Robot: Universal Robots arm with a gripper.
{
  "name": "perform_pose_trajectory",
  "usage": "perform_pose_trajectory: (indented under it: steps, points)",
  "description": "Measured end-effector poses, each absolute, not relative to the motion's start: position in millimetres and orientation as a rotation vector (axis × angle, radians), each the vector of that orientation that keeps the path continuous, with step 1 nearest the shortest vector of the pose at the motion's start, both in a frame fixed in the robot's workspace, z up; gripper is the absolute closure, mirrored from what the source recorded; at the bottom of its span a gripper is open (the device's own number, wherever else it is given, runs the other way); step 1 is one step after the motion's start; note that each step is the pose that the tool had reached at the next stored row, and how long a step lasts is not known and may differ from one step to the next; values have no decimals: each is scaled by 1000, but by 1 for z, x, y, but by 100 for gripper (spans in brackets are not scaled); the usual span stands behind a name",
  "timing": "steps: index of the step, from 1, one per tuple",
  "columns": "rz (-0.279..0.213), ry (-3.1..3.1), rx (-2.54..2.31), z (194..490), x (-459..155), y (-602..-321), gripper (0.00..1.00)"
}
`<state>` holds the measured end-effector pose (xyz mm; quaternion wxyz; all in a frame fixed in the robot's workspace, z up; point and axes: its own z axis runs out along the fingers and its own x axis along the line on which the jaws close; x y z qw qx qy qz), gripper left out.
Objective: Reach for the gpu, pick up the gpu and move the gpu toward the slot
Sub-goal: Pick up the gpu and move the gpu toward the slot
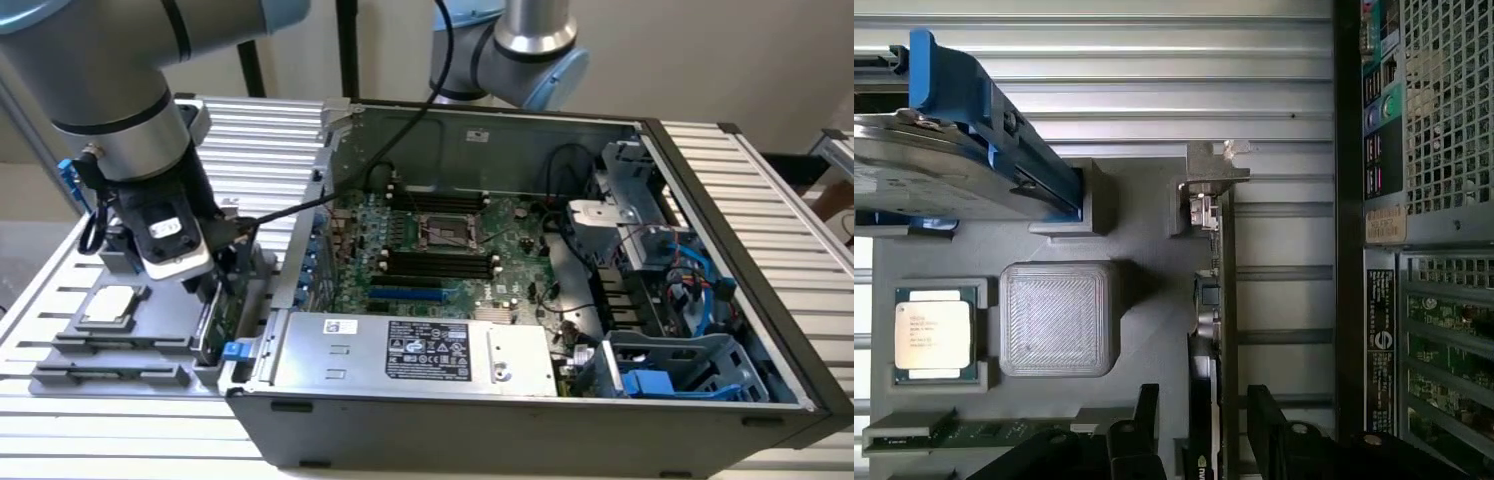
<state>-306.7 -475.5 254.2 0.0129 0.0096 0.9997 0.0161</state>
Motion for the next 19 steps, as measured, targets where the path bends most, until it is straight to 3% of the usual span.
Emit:
perform_pose_trajectory:
  steps: [15,17,19]
  points:
    - [37,3114,31,241,-307,-472,52]
    - [36,3114,31,240,-307,-472,60]
    - [35,3113,31,240,-307,-472,60]
